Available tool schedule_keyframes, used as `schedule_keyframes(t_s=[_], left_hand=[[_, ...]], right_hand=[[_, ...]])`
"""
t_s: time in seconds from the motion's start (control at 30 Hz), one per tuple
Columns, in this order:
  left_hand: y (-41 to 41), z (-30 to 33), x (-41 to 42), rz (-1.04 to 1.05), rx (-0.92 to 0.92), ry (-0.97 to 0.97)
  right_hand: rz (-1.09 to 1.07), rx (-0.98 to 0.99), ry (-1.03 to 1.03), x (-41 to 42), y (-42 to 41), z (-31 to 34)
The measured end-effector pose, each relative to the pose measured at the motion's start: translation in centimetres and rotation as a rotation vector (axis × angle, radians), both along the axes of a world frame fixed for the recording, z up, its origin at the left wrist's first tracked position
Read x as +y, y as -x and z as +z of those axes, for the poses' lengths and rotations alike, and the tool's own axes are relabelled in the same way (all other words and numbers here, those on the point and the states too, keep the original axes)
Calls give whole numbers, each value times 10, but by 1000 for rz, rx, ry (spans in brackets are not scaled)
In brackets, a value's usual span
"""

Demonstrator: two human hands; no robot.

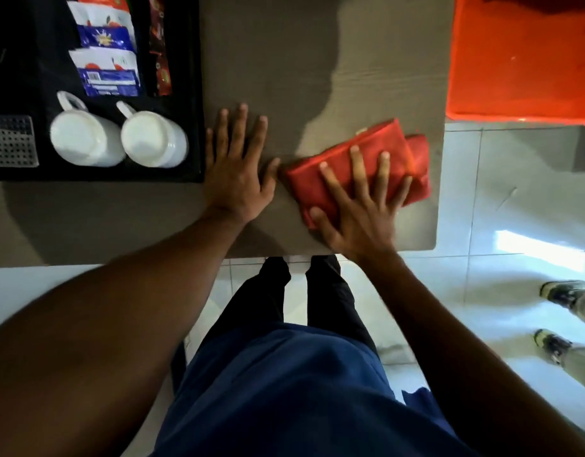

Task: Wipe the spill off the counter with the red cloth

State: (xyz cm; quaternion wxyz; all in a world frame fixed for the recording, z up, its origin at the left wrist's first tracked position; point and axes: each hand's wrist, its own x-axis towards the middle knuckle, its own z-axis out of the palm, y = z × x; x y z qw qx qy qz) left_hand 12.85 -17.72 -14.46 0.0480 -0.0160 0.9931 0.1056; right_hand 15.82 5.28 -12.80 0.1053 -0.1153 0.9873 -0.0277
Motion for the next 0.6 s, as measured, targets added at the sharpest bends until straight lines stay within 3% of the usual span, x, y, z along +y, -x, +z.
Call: schedule_keyframes(t_s=[0.1,0.2,0.3,0.4,0.47,0.6], left_hand=[[-2,-2,1,14,4,11],[-2,-2,3,-5,20,-5],[-6,0,1,-1,1,-2],[-32,2,1,-24,-1,5],[-61,1,-2,-43,8,17],[-100,-4,-19,-53,30,46]], right_hand=[[-150,-1,-21,15,26,-4],[-323,33,24,-23,70,-13],[-242,24,49,-54,43,-12],[-126,21,-40,-21,-32,-6],[-178,-33,-49,7,-46,-2],[-399,-46,51,-9,16,-7]])
